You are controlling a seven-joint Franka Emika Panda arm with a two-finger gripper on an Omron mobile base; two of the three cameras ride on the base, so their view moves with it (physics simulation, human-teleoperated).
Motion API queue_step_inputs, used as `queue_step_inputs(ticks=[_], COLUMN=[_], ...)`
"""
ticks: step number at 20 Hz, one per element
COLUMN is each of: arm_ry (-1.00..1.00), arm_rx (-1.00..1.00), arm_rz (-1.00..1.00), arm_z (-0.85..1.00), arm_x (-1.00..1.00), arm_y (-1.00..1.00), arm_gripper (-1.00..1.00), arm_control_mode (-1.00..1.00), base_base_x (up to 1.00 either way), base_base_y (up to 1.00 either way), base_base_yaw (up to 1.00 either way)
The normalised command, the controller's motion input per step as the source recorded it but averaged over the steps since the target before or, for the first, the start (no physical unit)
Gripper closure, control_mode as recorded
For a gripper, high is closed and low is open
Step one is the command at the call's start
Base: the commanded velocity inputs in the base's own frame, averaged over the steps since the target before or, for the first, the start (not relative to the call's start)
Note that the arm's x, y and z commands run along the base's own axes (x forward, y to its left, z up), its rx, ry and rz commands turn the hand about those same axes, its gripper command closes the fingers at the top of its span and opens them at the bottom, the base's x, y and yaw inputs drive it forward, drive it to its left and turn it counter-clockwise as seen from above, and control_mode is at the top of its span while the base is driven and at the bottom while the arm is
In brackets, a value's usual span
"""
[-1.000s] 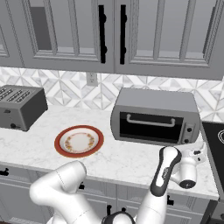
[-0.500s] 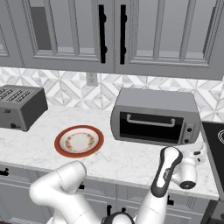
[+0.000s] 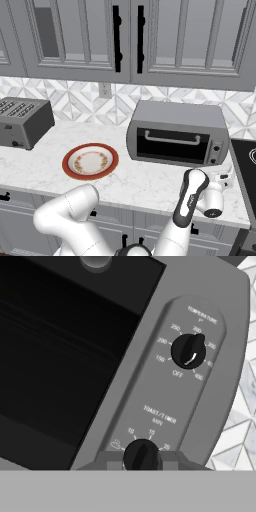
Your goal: Pick up the kebab skewer and baguette bread, and place them inside the toaster oven. Close the toaster oven door and start by setting the timer.
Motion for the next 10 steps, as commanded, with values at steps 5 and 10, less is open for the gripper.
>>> queue_step_inputs(ticks=[5, 10], arm_ry=[-0.06, -0.02], arm_rx=[0.00, 0.00], arm_rz=[0.00, 0.00], arm_z=[0.19, 0.22], arm_x=[-0.08, -0.01], arm_y=[0.00, 0.00], arm_gripper=[1.00, 1.00], arm_control_mode=[-1.00, -1.00], base_base_x=[0.00, 0.00], base_base_y=[0.00, 0.00], base_base_yaw=[0.00, 0.00])
